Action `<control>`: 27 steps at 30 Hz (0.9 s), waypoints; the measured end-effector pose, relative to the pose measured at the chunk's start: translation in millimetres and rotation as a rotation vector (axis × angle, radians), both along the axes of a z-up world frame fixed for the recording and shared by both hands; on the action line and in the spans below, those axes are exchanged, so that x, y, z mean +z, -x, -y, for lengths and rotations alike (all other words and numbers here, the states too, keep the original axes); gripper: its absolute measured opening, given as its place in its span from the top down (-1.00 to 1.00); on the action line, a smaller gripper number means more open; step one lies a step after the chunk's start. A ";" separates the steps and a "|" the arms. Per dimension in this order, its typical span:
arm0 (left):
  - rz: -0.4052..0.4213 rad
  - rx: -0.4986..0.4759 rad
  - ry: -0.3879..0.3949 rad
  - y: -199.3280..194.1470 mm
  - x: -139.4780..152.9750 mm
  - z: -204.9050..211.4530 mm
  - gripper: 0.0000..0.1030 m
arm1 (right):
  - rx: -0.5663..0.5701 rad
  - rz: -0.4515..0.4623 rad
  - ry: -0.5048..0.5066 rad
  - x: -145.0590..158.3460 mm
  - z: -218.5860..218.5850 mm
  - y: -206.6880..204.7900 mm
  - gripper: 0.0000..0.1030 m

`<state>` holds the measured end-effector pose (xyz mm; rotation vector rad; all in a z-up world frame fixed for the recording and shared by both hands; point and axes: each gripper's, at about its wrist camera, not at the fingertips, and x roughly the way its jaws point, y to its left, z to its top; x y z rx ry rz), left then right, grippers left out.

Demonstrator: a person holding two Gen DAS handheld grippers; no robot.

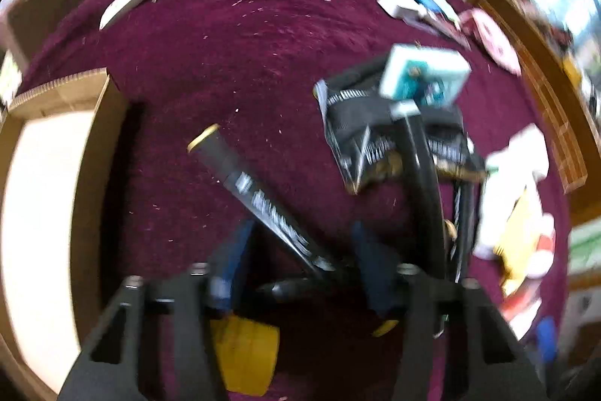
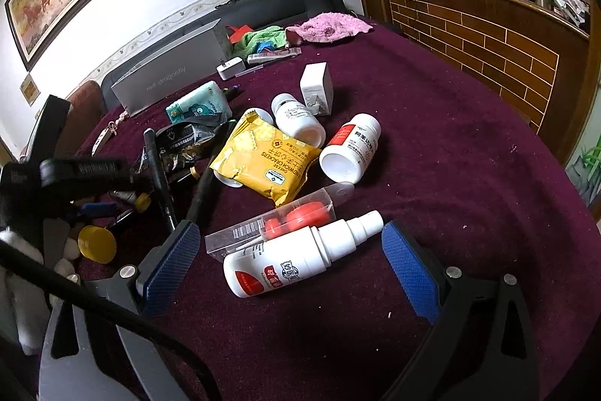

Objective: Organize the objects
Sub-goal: 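Grasp the black marker with the yellow end using the left gripper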

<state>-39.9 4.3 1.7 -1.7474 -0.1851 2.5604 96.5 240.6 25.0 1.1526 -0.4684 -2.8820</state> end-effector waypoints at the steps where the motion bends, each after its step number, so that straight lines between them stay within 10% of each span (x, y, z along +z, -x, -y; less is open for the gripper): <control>1: -0.006 -0.032 0.012 -4.2 1.6 0.0 0.39 | -0.001 0.001 0.002 -0.2 -0.3 0.1 -0.92; 10: 0.014 -0.038 -0.029 -27.6 6.6 41.5 0.48 | 0.004 0.002 0.002 -1.2 -0.3 0.3 -0.92; 17: -0.054 -0.102 0.112 -28.9 4.0 18.2 0.63 | -0.008 0.011 -0.005 -2.5 0.0 0.5 -0.92; 27: -0.210 -0.090 -0.154 -73.1 43.6 72.8 0.78 | -0.014 0.026 -0.033 1.7 2.6 0.7 -0.92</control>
